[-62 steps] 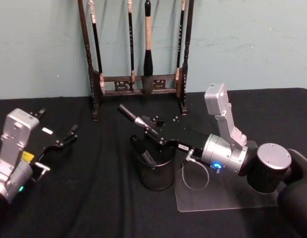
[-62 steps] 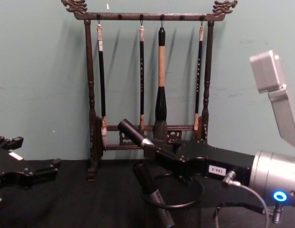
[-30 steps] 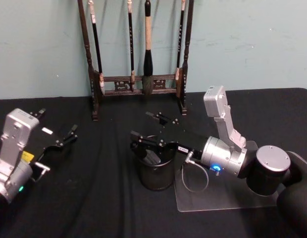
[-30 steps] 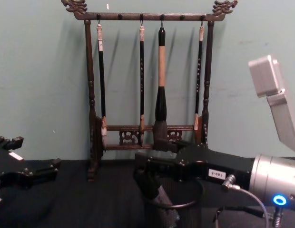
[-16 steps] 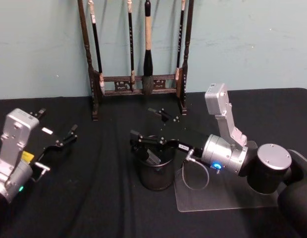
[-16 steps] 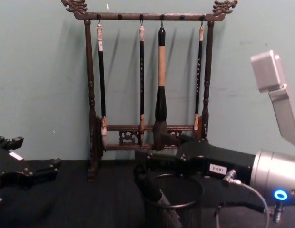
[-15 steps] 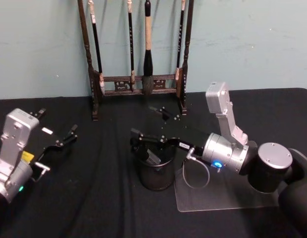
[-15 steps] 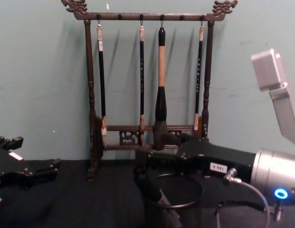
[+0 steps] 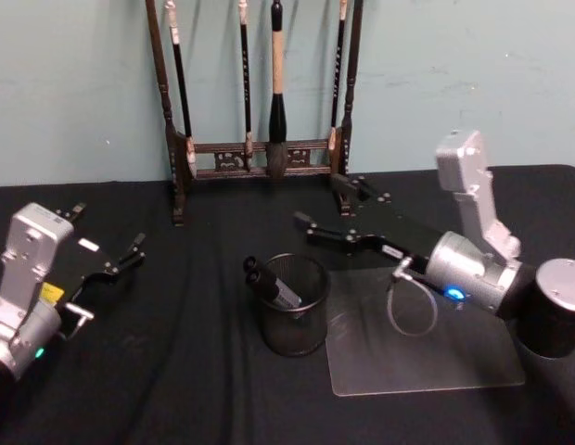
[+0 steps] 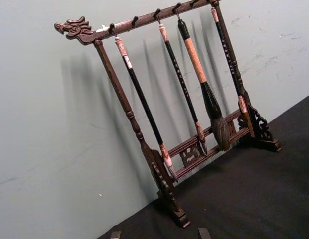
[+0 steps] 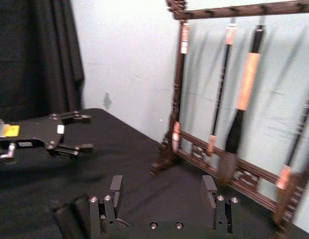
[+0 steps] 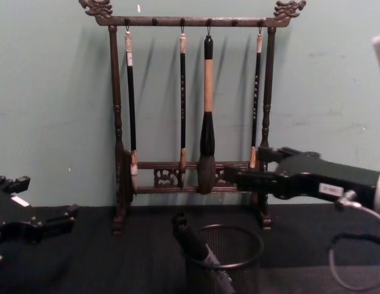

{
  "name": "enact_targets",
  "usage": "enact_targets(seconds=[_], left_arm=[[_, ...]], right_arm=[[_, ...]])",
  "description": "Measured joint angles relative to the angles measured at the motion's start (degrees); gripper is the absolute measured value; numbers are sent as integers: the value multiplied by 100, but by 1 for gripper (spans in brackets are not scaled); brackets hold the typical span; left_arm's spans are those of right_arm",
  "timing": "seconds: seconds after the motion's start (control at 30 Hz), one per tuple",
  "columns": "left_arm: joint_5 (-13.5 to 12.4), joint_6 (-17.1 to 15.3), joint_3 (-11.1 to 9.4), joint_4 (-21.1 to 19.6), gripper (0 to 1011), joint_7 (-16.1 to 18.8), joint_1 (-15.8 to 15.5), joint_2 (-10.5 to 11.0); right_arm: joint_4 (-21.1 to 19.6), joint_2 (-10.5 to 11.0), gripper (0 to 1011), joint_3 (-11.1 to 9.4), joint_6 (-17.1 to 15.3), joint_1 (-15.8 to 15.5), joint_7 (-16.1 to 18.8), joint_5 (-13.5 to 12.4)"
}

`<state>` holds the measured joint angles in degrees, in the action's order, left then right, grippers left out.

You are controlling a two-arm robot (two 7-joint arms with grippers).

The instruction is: Pick up the water-based marker from the table and place it into the pen holder.

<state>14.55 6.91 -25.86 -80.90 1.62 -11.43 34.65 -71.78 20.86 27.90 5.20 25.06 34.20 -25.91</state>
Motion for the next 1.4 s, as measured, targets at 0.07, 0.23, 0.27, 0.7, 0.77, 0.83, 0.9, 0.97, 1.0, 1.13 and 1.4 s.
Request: enact_targets(seconds=[0.07,0.23,0.27,0.7,0.77,0.83,0.9,0.97,1.0,1.13,1.4], left_arm=[[0,0,0,0,1009,0,0,0],[0,0,0,0,1009,0,0,0],[0,0,0,0,1009,0,0,0],[0,0,0,0,1009,0,0,0],[0,0,0,0,1009,0,0,0],[0,0,0,0,1009,0,0,0],[0,0,0,0,1009,0,0,0],[0,0,0,0,1009,0,0,0],[0,0,0,0,1009,0,0,0],[0,0,0,0,1009,0,0,0],[0,0,0,0,1009,0,0,0]], right_arm=[[-324,206,1002,-151,-151,-229,-229,33],[-645,434,1002,-366,-321,-565,-491,48],[-645,434,1002,-366,-321,-565,-491,48],[-834,564,1002,-748,-571,-1278,-838,48],[-778,538,1003,-773,-590,-1323,-841,52],[-752,527,1002,-779,-593,-1331,-839,52],[-703,507,1002,-786,-604,-1343,-832,52],[-620,476,1002,-787,-618,-1344,-817,52],[-620,476,1002,-787,-618,-1344,-817,52],[-510,425,1002,-790,-642,-1331,-787,52],[-481,400,1002,-791,-669,-1310,-792,70]])
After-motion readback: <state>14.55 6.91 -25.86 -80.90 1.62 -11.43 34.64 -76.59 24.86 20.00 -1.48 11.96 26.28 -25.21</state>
